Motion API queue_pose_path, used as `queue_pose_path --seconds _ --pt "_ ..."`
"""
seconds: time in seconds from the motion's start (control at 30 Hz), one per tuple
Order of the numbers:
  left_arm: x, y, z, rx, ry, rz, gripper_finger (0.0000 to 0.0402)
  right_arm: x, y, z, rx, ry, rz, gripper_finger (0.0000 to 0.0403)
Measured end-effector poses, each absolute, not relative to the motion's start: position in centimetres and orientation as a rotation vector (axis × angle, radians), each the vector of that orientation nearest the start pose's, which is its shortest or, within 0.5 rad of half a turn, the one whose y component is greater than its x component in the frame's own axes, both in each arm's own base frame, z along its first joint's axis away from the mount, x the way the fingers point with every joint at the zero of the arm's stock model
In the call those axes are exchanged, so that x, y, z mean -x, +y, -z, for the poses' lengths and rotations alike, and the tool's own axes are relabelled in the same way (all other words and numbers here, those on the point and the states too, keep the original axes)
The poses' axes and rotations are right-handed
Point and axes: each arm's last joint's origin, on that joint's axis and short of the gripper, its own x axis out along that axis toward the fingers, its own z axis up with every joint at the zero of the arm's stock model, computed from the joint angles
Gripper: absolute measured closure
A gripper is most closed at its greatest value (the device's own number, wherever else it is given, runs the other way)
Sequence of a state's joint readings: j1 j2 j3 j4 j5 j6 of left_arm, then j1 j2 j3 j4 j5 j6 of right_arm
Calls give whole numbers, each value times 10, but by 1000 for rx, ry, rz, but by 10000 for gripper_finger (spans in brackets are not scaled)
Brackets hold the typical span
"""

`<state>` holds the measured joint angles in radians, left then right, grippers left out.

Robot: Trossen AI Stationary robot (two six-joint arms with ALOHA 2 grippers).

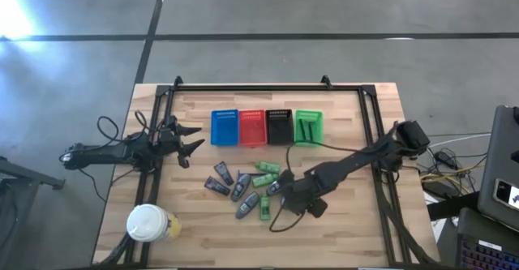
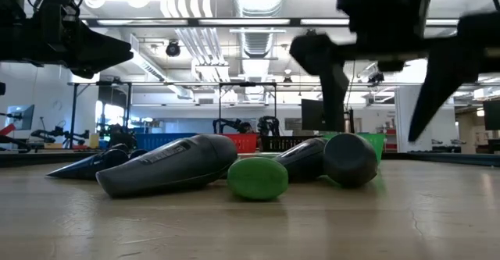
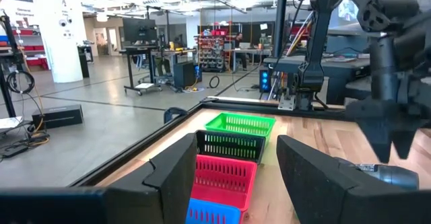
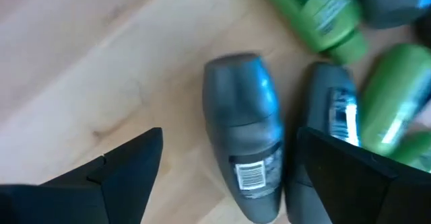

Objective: Pick & Place Travel size toiletries
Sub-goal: Put the gray deodorant into the red bin

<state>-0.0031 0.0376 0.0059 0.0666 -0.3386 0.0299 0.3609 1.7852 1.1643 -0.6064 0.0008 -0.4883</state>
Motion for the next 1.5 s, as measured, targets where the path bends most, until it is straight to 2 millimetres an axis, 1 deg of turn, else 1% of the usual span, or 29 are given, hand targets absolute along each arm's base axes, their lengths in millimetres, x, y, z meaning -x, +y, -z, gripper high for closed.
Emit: queue_pose_path --seconds 0.1,0.33,0.47,0.6,0.67,0.73,0.83,0.93,1.0,1.1,1.2,1.37,1.5 --pt "-98 9 -169 -23 -30 -336 190 -324 122 -164 688 1148 -639 77" --pt "-98 9 -169 -24 -30 -336 190 -331 121 -142 751 1163 -692 116" --pt "-98 9 -169 -23 -30 -336 190 -332 114 -140 693 1185 -671 152" --pt "-98 9 -169 -23 -30 -336 190 -334 107 -142 691 1186 -649 192" --pt "-98 9 -169 -23 -30 -336 190 -334 105 -143 691 1194 -628 197" --pt "-98 9 -169 -23 -30 -336 190 -335 105 -147 674 1211 -607 197" --pt "-98 9 -169 -23 -30 -336 190 -339 107 -160 602 1256 -564 197" --pt "-98 9 -169 -23 -30 -336 190 -343 105 -182 504 1303 -492 197" --pt "-98 9 -169 -23 -30 -336 190 -348 99 -201 437 1286 -431 197" --pt "-98 9 -169 -23 -30 -336 190 -355 82 -225 301 1240 -314 197" --pt "-98 9 -169 -24 -30 -336 190 -360 55 -237 104 1224 -192 197" --pt "-98 9 -169 -23 -30 -336 190 -359 9 -250 -225 1191 -41 197" --pt "-98 9 -169 -24 -30 -336 190 -357 -27 -252 -461 1171 130 197"
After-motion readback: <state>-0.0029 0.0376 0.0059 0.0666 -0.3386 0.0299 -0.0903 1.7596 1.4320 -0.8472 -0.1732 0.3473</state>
